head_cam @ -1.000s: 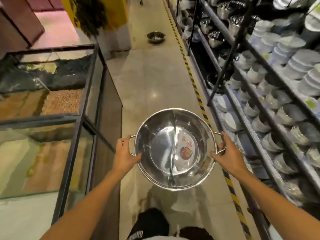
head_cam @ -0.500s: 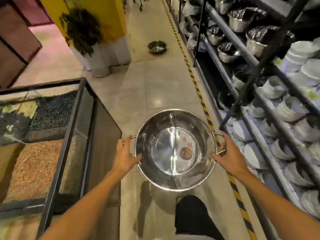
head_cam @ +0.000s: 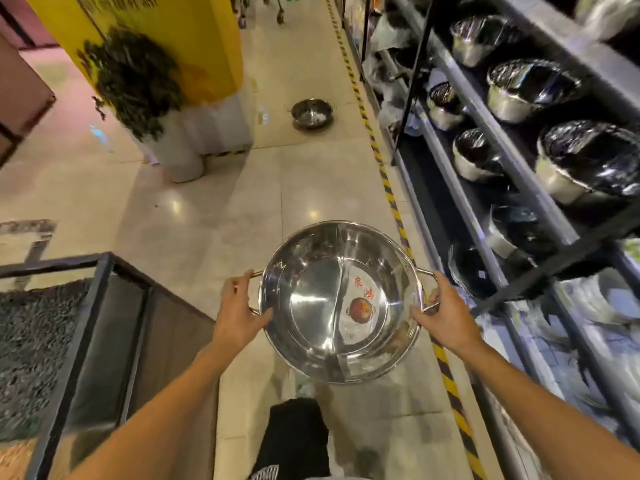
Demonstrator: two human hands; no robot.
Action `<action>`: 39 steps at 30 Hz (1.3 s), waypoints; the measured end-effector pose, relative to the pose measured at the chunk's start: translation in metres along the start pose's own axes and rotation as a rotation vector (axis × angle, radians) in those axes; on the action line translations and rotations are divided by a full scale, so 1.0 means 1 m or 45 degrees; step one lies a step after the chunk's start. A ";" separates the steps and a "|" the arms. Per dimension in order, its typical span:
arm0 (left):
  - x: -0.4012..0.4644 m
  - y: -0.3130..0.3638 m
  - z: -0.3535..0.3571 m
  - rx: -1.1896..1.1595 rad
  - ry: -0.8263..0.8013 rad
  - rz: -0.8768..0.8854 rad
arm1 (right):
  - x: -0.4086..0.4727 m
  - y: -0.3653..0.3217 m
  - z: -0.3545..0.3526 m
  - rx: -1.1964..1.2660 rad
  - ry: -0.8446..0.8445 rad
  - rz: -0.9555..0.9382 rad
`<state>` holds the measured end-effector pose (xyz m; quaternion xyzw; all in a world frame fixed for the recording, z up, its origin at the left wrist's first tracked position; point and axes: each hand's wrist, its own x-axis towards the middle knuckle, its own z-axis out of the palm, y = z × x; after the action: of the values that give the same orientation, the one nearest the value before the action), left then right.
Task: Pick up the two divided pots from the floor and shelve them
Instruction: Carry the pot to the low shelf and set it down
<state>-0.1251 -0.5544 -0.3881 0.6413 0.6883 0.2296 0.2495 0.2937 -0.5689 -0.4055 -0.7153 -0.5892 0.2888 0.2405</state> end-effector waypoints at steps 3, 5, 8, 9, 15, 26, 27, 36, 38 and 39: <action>0.092 -0.002 0.004 -0.024 -0.021 0.067 | 0.072 -0.019 0.010 0.027 0.063 0.044; 0.152 0.001 0.003 -0.045 -0.060 0.077 | 0.114 -0.033 0.013 0.056 0.090 0.095; 0.241 0.013 -0.006 -0.070 -0.114 0.155 | 0.174 -0.054 0.012 0.035 0.128 0.183; 0.269 0.017 -0.009 -0.063 -0.146 0.165 | 0.194 -0.059 0.011 0.029 0.139 0.209; 0.428 0.043 0.006 -0.030 -0.229 0.211 | 0.318 -0.065 0.008 0.050 0.207 0.301; 0.672 0.115 0.078 0.067 -0.359 0.252 | 0.524 -0.047 -0.013 0.121 0.287 0.507; 0.689 0.122 0.084 0.089 -0.385 0.252 | 0.539 -0.043 -0.017 0.109 0.298 0.540; 0.840 0.172 0.207 0.140 -0.714 0.407 | 0.600 0.011 0.005 0.239 0.421 0.889; 0.871 0.176 0.252 0.192 -0.809 0.506 | 0.611 0.033 0.026 0.238 0.505 0.987; 0.885 0.174 0.276 0.224 -0.859 0.560 | 0.616 0.048 0.039 0.257 0.546 1.031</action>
<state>0.1379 0.3399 -0.5333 0.8313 0.4314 -0.0053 0.3504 0.3859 0.0266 -0.5460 -0.9042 -0.1685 0.2609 0.2931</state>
